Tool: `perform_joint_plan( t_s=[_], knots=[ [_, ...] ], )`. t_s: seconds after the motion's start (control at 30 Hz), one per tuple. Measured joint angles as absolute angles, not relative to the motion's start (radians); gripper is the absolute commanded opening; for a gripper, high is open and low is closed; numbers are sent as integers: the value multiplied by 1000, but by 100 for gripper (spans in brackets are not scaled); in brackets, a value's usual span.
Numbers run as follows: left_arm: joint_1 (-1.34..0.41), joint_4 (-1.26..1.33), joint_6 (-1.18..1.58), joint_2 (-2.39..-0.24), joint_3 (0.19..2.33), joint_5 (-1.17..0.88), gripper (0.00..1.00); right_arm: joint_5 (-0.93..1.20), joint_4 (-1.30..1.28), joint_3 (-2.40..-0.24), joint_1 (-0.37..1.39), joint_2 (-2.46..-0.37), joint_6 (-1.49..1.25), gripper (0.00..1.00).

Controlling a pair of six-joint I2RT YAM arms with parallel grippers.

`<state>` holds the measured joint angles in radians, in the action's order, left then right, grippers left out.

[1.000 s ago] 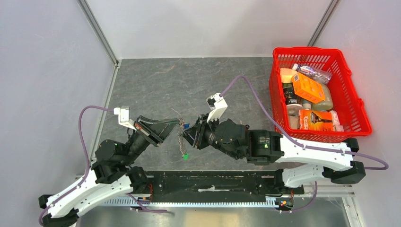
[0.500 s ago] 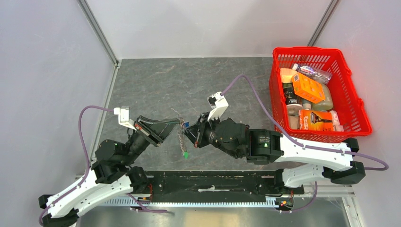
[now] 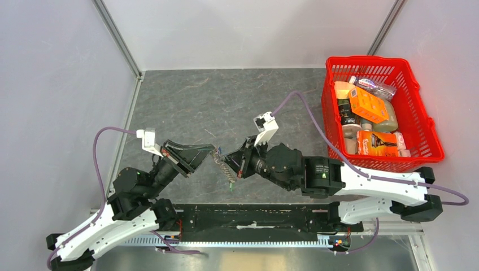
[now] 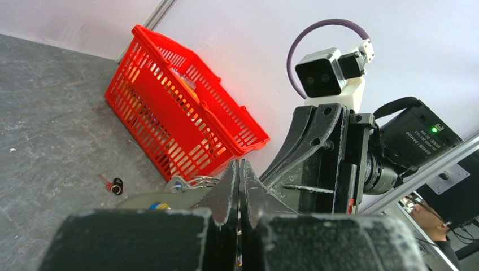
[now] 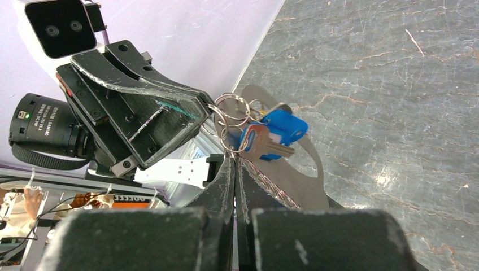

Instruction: Put the keys on the keyring

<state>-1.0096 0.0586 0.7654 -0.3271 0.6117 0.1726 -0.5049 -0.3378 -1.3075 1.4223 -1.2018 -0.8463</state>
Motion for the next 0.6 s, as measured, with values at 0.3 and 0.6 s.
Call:
perform_joint_plan(
  t_s=[0.3, 0.6],
  knots=[
    [-1010, 1, 765, -294, 612, 138, 3, -501, -249, -1198, 1417, -1100, -877, 0],
    [-1010, -27, 765, -294, 612, 118, 19, -473, -206, -1143, 1408, -1063, -936, 0]
  ],
)
